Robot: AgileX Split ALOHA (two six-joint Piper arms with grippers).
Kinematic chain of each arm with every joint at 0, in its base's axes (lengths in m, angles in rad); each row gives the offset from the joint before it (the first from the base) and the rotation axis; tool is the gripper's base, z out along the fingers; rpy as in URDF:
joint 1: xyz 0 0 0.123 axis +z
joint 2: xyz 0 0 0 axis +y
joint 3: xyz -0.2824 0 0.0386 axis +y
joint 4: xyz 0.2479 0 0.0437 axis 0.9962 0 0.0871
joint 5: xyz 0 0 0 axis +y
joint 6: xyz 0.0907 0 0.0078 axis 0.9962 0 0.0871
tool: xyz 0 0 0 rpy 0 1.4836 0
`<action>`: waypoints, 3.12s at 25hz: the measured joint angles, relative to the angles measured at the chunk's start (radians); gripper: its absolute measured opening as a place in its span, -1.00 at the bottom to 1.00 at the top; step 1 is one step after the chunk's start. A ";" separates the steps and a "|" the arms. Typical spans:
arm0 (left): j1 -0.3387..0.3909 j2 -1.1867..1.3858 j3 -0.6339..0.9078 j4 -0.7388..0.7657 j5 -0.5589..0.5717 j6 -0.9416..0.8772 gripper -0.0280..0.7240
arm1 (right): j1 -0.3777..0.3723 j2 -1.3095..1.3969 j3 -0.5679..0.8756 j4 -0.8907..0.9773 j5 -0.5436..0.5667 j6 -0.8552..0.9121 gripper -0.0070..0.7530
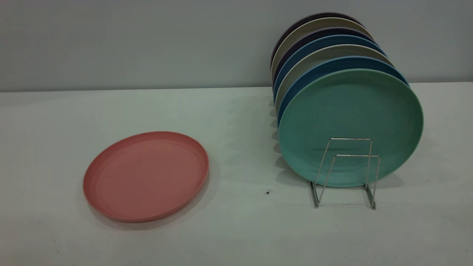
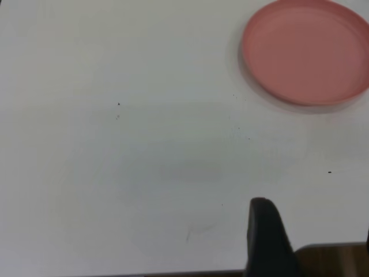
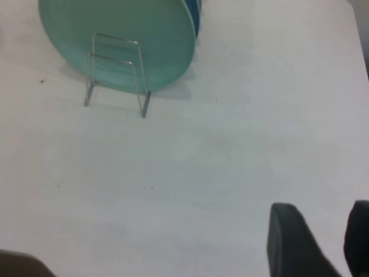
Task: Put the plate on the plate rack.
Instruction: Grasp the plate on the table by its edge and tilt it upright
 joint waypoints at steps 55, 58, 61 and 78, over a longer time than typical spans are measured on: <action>0.000 0.664 -0.030 -0.120 -0.571 -0.026 0.07 | 0.000 0.683 -0.030 0.192 -0.656 0.026 -0.34; 0.000 0.899 -0.095 -0.192 -0.617 0.098 0.07 | 0.000 0.921 -0.065 0.204 -0.742 -0.045 -0.34; 0.000 1.125 -0.191 -0.273 -0.617 0.219 0.07 | 0.000 1.106 -0.129 0.226 -0.793 -0.082 -0.34; 0.247 1.897 -0.443 -1.134 -0.549 1.082 0.07 | -0.318 1.653 -0.281 1.141 -0.660 -0.918 -0.34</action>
